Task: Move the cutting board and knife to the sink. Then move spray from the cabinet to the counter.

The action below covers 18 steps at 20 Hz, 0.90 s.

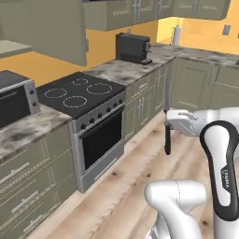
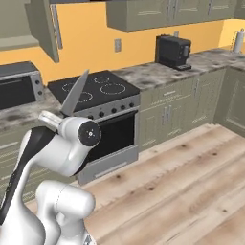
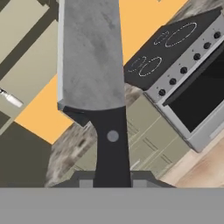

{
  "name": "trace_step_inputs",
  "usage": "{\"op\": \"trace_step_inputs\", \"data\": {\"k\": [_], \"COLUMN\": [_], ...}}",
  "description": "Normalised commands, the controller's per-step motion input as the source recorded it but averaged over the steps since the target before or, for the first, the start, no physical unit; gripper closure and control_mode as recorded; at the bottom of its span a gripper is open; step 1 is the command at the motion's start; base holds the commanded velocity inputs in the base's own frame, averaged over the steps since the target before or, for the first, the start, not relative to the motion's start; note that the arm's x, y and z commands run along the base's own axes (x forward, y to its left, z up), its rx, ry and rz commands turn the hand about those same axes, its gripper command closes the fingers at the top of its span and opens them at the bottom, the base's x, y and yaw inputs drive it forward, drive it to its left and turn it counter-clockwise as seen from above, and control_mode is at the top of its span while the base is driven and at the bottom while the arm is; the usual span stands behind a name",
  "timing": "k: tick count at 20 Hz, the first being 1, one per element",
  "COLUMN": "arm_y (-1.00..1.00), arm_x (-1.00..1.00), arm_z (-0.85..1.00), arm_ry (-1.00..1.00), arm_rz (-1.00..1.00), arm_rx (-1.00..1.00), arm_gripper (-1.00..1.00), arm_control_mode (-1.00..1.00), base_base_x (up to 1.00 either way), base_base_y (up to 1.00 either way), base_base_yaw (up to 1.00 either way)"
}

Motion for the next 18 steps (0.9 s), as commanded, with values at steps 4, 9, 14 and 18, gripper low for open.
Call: {"op": "trace_step_inputs", "data": {"k": [4, 9, 14, 18], "arm_y": [0.00, 0.00, 0.00, 0.00], "arm_x": [0.00, 0.00, 0.00, 0.00], "arm_z": [0.00, 0.00, 0.00, 0.00], "arm_ry": [0.00, 0.00, 0.00, 0.00], "arm_rz": [0.00, 0.00, 0.00, 0.00], "arm_rx": [0.00, 0.00, 0.00, 0.00], "arm_gripper": [1.00, 1.00, 1.00, 1.00], "arm_control_mode": [1.00, 1.00, 1.00, 1.00], "base_base_x": [0.33, 0.39, 0.46, 0.51], "base_base_y": [-0.41, -0.37, -0.35, -0.32], "base_base_yaw": [-0.24, -0.24, -0.19, -0.14]}}
